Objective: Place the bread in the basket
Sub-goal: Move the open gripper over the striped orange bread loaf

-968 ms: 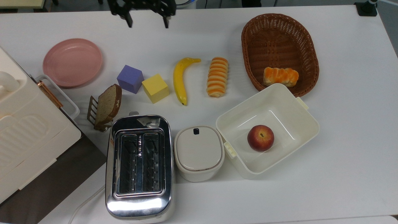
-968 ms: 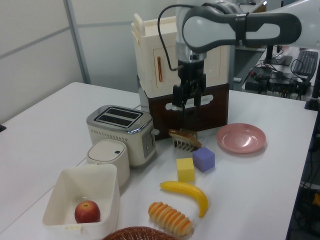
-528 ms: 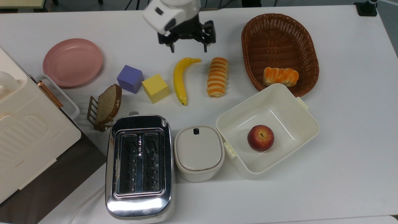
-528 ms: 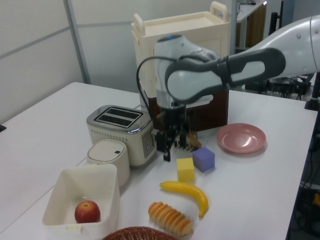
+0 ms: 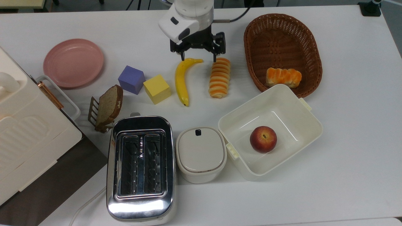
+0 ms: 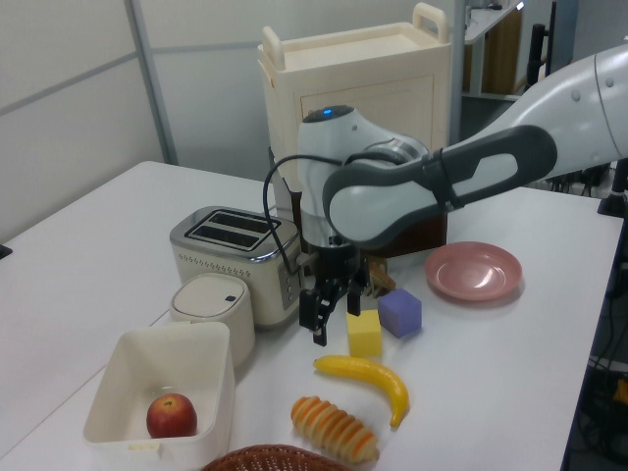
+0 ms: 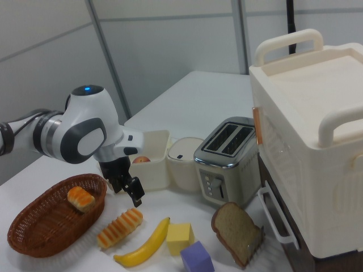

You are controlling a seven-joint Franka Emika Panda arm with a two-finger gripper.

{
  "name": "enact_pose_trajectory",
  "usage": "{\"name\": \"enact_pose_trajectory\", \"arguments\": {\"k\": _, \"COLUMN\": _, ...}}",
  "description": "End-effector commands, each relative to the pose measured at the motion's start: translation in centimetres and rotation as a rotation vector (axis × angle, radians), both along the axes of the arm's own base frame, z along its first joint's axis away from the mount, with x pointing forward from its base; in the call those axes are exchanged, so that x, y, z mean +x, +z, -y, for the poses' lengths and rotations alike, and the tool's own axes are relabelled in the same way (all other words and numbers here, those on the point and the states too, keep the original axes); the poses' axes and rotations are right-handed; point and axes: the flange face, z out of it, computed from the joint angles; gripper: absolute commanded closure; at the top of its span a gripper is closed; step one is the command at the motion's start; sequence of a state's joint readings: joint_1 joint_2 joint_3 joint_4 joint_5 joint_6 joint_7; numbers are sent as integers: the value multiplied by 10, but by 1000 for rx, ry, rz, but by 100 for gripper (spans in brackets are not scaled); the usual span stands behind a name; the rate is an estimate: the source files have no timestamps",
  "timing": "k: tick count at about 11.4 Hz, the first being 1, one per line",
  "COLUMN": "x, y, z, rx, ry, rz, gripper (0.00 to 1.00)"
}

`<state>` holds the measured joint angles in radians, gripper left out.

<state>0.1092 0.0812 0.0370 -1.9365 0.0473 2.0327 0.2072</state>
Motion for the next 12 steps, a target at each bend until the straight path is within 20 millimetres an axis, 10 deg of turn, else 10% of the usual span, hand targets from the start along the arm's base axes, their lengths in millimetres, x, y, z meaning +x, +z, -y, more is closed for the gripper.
{"name": "enact_pose_trajectory", "arguments": {"k": 1, "x": 6, "y": -27, "z": -17, "rx": -55, "ry": -62, "rz": 44, "gripper": 0}}
{"name": "enact_pose_trajectory", "arguments": {"k": 5, "x": -15, "y": -65, "z": -45, "rx": -101, "ry": 14, "rz": -26, "gripper": 0}}
{"name": "enact_pose_trajectory", "arguments": {"k": 12, "x": -11, "y": -88, "z": -34, "rx": -106, "ry": 36, "rz": -58, "gripper": 0}}
